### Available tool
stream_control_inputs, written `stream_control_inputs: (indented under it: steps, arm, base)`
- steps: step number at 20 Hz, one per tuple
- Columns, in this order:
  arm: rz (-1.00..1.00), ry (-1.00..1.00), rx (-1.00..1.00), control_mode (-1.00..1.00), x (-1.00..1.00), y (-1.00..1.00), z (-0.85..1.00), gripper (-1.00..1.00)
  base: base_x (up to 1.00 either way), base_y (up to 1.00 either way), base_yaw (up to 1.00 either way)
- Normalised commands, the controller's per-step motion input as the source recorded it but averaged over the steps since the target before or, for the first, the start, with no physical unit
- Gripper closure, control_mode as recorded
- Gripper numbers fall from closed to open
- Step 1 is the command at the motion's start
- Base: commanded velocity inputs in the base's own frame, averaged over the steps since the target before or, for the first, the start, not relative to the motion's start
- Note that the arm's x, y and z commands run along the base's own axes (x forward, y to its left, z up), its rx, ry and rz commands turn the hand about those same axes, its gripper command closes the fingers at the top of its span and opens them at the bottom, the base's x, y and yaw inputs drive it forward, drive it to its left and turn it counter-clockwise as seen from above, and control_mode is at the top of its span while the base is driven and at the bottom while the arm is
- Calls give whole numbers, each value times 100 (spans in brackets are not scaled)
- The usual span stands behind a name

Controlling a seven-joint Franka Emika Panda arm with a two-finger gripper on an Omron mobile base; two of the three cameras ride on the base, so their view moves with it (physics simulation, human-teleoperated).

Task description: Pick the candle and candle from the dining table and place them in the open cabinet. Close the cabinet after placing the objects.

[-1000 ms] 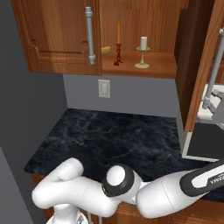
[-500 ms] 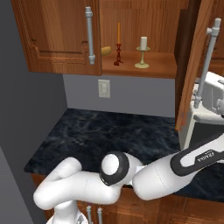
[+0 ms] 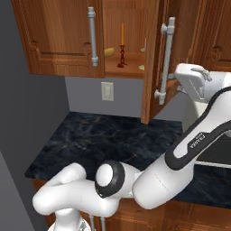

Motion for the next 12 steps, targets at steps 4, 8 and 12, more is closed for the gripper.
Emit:
stream_control_inputs:
  steps: [4, 8, 12]
  arm:
    - [-2, 0, -11, -100, 11, 83, 14, -100]
    - [-4, 0, -9, -100, 27, 82, 6, -100]
    - [-6, 0, -8, -100, 45, 73, 4, -100]
  base:
    - [0, 0, 0]
    - [0, 0, 0]
    - [0, 0, 0]
